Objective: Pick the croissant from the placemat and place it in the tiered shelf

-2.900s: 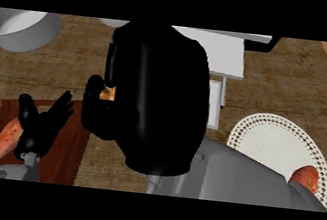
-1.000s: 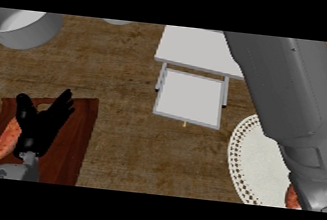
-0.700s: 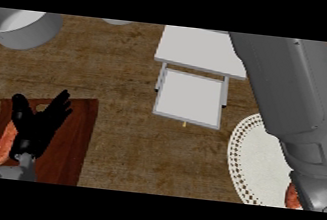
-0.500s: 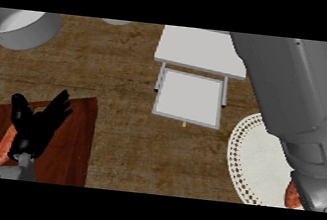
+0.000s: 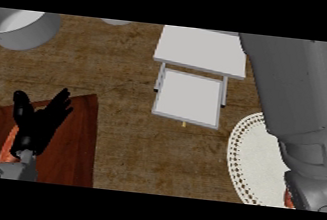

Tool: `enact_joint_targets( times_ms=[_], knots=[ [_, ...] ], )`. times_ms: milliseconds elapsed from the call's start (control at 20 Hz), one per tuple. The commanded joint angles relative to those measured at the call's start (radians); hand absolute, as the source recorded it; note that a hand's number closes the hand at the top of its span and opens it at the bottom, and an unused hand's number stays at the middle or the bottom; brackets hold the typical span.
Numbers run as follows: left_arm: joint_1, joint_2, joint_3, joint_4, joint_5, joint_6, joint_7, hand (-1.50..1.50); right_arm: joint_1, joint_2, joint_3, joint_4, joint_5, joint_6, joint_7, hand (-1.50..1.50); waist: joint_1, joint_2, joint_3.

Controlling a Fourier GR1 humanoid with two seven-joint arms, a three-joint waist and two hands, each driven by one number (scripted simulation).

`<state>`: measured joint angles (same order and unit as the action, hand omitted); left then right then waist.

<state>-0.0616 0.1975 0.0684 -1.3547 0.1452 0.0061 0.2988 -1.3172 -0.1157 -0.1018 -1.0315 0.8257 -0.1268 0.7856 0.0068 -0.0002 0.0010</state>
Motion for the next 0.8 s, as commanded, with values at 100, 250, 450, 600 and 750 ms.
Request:
enact_joint_targets(
  times_ms=[100, 250, 450, 600, 750],
  knots=[
    [-0.045, 0.012, 0.015, 0.072, -0.011, -0.007, -0.013, 0.00, -0.030, 0.019, -0.100, -0.036, -0.089, -0.103, -0.013, -1.50, -0.002, 0.003, -0.002],
    [0.028, 0.008, 0.011, 0.039, -0.002, -0.028, -0.039, 0.00, -0.002, 0.040, -0.141, -0.072, -0.124, -0.169, -0.004, -1.50, 0.003, 0.002, -0.001],
    [0.042, -0.003, 0.004, 0.017, -0.004, -0.023, -0.026, 0.00, 0.028, 0.019, -0.176, -0.130, -0.141, -0.256, -0.039, -1.50, 0.000, 0.000, -0.001],
    [-0.002, -0.003, 0.010, 0.037, -0.013, -0.011, -0.019, 0.00, -0.002, -0.024, -0.188, -0.132, -0.091, -0.313, 0.014, -1.50, -0.006, 0.000, -0.001],
    [0.046, -0.037, -0.007, 0.040, -0.034, 0.005, -0.080, 0.00, 0.020, -0.075, -0.170, -0.191, -0.018, -0.299, 0.112, -1.50, -0.015, -0.005, -0.002]
  ],
)
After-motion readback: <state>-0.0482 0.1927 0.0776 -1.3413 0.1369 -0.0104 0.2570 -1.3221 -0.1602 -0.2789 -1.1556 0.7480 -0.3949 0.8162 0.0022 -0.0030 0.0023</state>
